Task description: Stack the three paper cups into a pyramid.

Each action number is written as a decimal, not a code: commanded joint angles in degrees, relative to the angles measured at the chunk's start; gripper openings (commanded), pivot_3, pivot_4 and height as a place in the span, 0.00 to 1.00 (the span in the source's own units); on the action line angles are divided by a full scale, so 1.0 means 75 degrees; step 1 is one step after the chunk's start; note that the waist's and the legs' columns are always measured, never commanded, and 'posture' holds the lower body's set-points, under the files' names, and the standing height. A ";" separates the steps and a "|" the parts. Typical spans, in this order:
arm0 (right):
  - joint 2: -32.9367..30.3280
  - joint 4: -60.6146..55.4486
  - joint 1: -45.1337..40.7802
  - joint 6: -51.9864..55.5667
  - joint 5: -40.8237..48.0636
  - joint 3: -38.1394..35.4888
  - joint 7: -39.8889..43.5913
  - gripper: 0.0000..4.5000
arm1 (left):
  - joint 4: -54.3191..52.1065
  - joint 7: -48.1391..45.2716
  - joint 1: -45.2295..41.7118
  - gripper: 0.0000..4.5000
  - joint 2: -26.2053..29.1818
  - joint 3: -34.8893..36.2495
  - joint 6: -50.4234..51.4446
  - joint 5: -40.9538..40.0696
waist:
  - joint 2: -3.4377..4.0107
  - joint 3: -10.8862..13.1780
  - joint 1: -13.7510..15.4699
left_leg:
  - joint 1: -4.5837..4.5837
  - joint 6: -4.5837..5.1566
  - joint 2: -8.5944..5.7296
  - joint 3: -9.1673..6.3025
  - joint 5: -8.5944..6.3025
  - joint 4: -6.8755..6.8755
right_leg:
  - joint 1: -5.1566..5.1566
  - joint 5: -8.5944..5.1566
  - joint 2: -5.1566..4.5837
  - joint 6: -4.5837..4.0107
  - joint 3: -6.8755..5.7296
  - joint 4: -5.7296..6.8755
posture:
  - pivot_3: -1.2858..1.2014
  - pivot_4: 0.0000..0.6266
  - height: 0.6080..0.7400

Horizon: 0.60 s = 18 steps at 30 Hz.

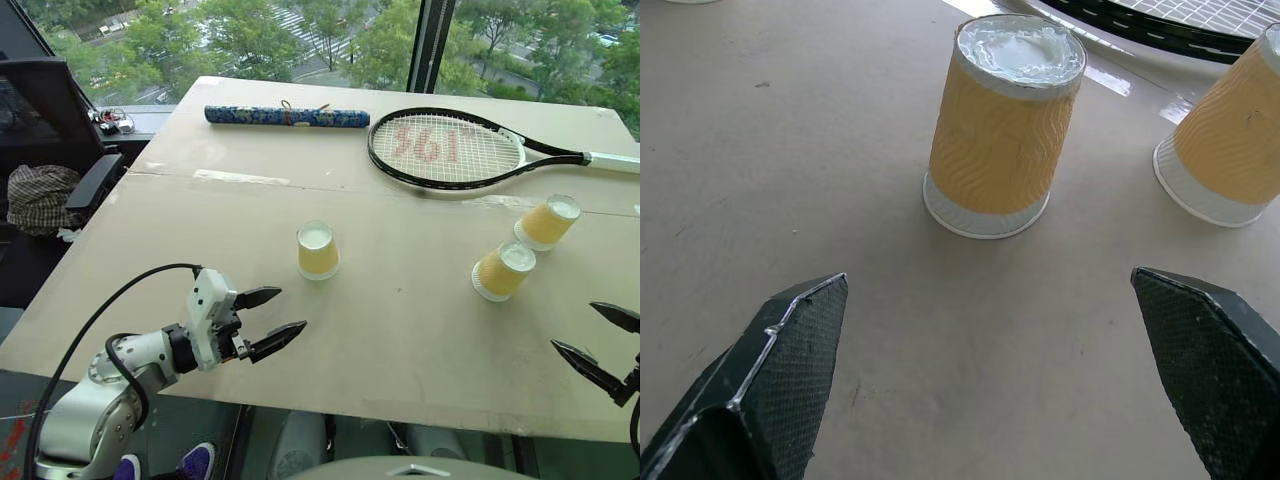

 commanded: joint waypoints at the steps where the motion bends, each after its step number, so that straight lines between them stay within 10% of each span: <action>1: 0.0243 -0.0447 -0.0335 -0.0007 -0.0060 0.0228 -0.0610 1.00 | -0.0153 -0.0017 -0.0146 1.00 -0.0100 -0.0162 -0.0112 -0.0042 | 0.0000 0.0000 0.0004 | -0.0001 0.0000 -0.0001 0.0000 0.0000 -0.0001 | 0.0000 0.0000 0.0000 0.0000 0.0000 -0.0002 | 0.52 0.24 1.00; 18: 0.0911 -0.0819 -0.2999 0.2052 -0.0555 0.2455 -0.3771 1.00 | 0.0336 -0.0677 -0.1049 1.00 -0.0399 -0.0473 -0.0781 0.0001 | -0.0010 -0.0007 0.0056 | -0.0002 0.0003 -0.0026 0.0000 0.0002 -0.0007 | 0.0003 0.0004 0.0013 0.0000 -0.0002 -0.0006 | 0.52 0.24 1.00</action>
